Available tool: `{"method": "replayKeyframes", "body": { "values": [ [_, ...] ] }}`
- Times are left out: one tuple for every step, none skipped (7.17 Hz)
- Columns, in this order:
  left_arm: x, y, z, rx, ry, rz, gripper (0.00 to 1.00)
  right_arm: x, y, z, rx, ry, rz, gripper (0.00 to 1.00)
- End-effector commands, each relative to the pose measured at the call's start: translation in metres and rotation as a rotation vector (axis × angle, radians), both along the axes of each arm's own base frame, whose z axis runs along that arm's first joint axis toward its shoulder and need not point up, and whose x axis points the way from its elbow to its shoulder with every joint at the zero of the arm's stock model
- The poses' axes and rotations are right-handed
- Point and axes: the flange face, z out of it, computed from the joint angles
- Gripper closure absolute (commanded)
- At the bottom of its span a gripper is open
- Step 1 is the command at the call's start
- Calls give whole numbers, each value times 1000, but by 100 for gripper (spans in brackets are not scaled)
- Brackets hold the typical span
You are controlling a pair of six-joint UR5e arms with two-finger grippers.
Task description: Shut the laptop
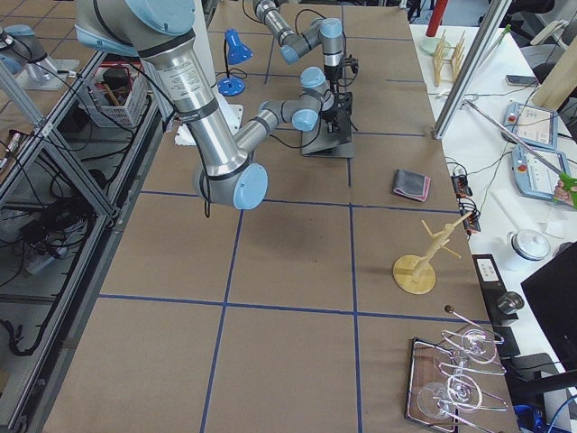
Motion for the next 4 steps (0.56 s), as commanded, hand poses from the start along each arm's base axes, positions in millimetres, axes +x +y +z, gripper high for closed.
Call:
{"method": "replayKeyframes", "body": {
  "values": [
    [15, -16, 6, -2, -15, 0, 100, -15, -13, 13, -28, 31, -11, 100],
    [26, -23, 24, -1, -13, 2, 100, -6, -24, 5, -39, 12, -21, 100],
    [32, -27, 36, -6, -19, 2, 100, 12, -39, -9, -52, -21, -29, 99],
    [35, -30, 46, -16, -33, 2, 100, 25, -48, -19, -58, -46, -41, 96]
  ]
}}
